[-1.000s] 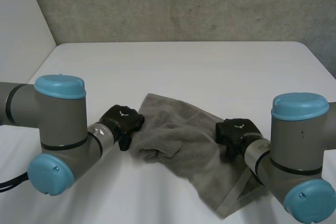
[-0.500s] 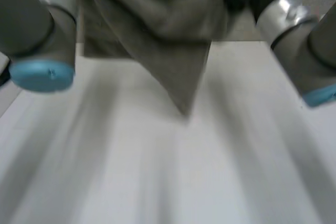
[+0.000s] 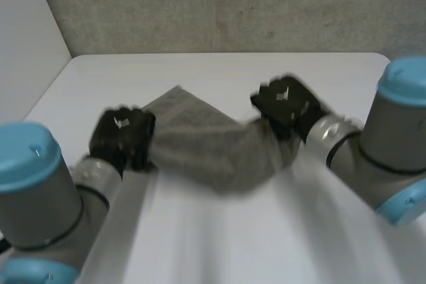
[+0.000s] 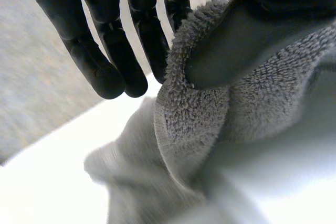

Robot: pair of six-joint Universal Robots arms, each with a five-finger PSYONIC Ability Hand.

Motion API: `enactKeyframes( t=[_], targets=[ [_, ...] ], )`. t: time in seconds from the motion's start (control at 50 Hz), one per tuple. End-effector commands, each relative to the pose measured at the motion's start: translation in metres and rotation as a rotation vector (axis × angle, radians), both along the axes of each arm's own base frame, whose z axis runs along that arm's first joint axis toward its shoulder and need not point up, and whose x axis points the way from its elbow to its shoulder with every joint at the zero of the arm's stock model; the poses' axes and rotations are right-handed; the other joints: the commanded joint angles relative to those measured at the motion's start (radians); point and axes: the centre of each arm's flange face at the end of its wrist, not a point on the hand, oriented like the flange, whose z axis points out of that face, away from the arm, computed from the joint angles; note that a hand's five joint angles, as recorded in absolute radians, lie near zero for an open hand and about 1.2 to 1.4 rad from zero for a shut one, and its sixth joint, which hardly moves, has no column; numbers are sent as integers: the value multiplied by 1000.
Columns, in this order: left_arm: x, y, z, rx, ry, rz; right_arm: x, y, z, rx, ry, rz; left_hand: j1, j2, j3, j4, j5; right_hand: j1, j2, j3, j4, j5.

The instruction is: Fold the towel.

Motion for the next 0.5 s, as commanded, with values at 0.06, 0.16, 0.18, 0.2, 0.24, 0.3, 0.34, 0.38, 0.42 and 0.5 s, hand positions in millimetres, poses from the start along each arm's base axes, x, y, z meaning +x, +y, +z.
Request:
enactKeyframes(
  t=[0.06,0.16,0.18,0.2,0.24,0.3,0.34,0.38,0.42,0.5],
  targets=[
    [0,18,-38,70,-125,-105,-11,14,-51,153,79,-19,-78,-116,-192,-159,-296,27,-31,-75,-73,-20],
    [0,20,-35,61,-133,-110,-17,19,-31,125,55,-41,-365,-404,-479,-447,-584,-515,-573,-617,-615,-562],
    [0,20,-32,55,-129,-110,-17,19,-31,125,55,-41,-575,-613,-689,-656,-793,-516,-574,-618,-616,-563],
    [0,20,-27,41,-123,-111,-20,18,-28,125,51,-60,-748,-787,-862,-830,-966,-627,-684,-728,-727,-674],
    [0,21,-22,24,-115,-113,-23,18,-24,132,43,-85,-826,-864,-940,-907,-1044,-703,-761,-805,-804,-750],
    [-2,25,-14,1,-105,-123,-29,17,-16,171,14,-148,-940,-979,-1054,-1021,-1158,-780,-838,-882,-880,-827],
    [-3,25,-10,-14,-100,-126,-33,16,-11,198,-8,-184,-1031,-1070,-1145,-1112,-1249,-810,-867,-912,-910,-857],
    [-3,25,-6,-28,-94,-126,-36,14,-7,225,-31,-215,-1099,-1138,-1213,-1181,-1318,-822,-879,-923,-922,-869],
    [-2,21,0,-48,-84,-117,-42,13,-1,289,-66,-255,-1123,-1162,-1237,-1204,-1341,-824,-882,-926,-925,-872],
    [-2,17,2,-57,-81,-108,-43,19,2,362,-86,-265,-1132,-1170,-1246,-1213,-1350,-824,-882,-926,-925,-872]
  ],
)
